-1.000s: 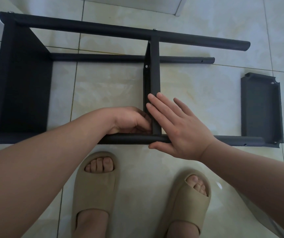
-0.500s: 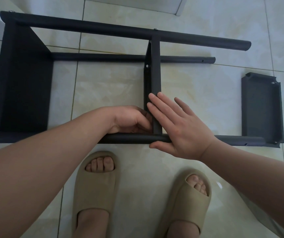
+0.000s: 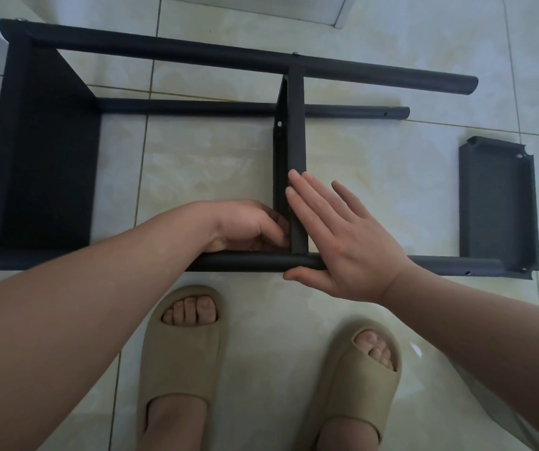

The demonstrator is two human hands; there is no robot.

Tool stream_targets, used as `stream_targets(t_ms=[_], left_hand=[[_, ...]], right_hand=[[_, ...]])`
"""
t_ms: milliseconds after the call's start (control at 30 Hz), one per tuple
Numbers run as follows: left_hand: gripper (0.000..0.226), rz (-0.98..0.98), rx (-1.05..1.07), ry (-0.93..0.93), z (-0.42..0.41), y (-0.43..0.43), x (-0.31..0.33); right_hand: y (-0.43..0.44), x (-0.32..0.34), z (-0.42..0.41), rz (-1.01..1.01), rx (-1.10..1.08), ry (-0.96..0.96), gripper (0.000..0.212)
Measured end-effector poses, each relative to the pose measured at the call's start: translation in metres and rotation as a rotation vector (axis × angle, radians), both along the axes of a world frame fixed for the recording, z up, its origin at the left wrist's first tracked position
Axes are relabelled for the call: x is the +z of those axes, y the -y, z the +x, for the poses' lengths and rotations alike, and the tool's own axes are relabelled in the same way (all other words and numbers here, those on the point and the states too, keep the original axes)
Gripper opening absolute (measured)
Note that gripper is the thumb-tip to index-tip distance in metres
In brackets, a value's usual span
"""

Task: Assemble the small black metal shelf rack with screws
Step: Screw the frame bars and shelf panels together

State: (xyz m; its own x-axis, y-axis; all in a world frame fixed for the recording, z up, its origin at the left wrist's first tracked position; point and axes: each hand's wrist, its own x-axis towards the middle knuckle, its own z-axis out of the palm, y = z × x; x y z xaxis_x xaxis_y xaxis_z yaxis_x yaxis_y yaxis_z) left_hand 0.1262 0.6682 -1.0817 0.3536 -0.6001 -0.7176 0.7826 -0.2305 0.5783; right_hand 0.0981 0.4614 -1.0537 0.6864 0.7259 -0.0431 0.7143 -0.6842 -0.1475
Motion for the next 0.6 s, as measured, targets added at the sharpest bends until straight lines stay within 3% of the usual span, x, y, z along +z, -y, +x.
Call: stream_targets(t_ms=[233,533,600], left_hand=[[0.013,0.111,-0.065,0.051,-0.0008,0.0033,0.0032],[0.020,-0.010,0.008,-0.009,0.0003,0.0001,0.0010],[0.033,-0.036,0.009,-0.029,0.0006,0.0004,0.0029]], right_hand=[[0.0002,-0.0004,0.0002,0.018,-0.023,-0.017,0.102],[0.0004,-0.0011,0.0002,0.032,-0.022,-0.020,0.101],[0.0004,-0.0010,0.0001,0.034,-0.023,-0.020,0.101]])
